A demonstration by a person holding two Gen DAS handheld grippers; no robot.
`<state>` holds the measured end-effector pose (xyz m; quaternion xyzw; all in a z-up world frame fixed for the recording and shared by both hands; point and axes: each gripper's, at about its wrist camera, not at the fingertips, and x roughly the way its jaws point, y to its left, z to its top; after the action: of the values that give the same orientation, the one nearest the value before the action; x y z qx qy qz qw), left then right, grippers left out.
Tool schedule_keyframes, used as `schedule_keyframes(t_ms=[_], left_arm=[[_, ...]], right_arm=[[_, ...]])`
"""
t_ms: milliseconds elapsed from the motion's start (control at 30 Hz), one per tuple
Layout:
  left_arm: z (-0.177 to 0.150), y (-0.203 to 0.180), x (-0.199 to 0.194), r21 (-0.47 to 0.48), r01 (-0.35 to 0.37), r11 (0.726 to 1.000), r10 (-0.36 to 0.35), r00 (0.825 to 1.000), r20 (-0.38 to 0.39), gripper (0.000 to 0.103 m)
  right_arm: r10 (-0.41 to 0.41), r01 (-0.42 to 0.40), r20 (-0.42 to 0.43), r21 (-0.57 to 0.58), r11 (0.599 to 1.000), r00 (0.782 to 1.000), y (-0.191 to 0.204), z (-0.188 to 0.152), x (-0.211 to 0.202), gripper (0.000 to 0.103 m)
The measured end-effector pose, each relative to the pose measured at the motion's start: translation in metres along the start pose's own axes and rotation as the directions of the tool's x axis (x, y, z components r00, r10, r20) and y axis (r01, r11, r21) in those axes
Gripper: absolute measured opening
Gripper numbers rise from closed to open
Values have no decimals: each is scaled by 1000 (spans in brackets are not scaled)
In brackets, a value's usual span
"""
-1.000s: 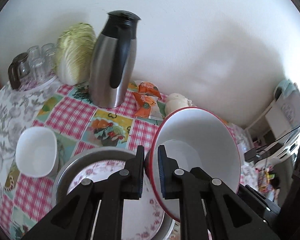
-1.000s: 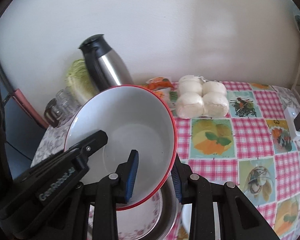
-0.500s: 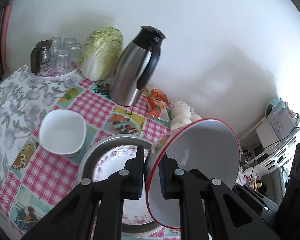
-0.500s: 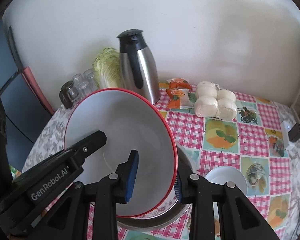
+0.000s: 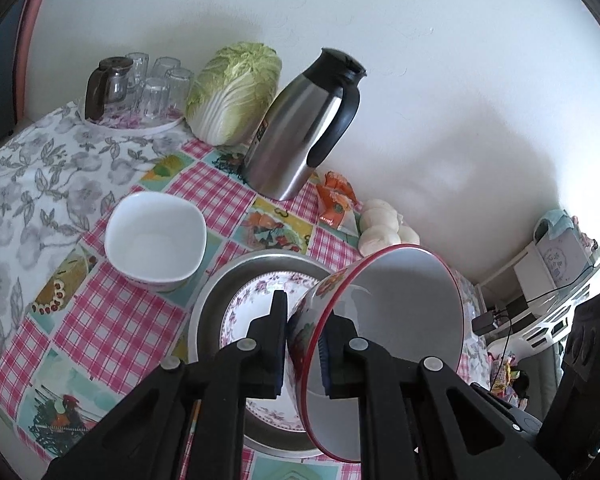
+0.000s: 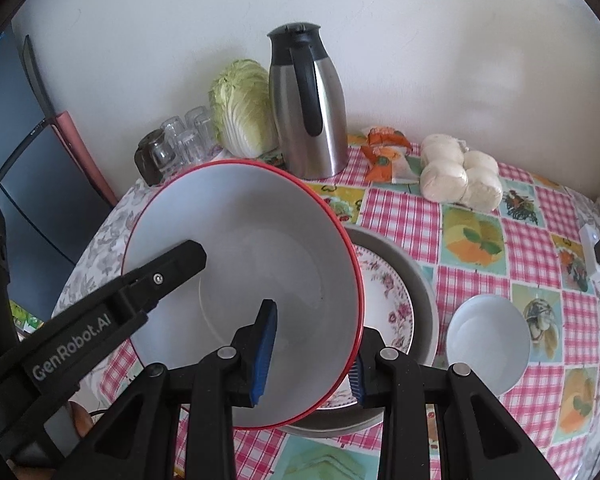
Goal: Organize plates and bowls
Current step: 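Lift the red-rimmed bowl with both tools and carry it over the basin, then lower the red-rimmed bowl onto the plate inside the basin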
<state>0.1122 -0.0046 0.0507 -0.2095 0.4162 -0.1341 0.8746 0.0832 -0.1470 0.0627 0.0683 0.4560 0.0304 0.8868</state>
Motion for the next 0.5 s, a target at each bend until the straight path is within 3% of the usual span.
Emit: schedule_keyframes(t_ms=[500], left_arm=[[-9, -6, 23, 10, 12, 1000, -11, 998, -68, 14]], right_arm=[[15, -13, -59, 36, 999, 998, -21, -9, 17, 34]])
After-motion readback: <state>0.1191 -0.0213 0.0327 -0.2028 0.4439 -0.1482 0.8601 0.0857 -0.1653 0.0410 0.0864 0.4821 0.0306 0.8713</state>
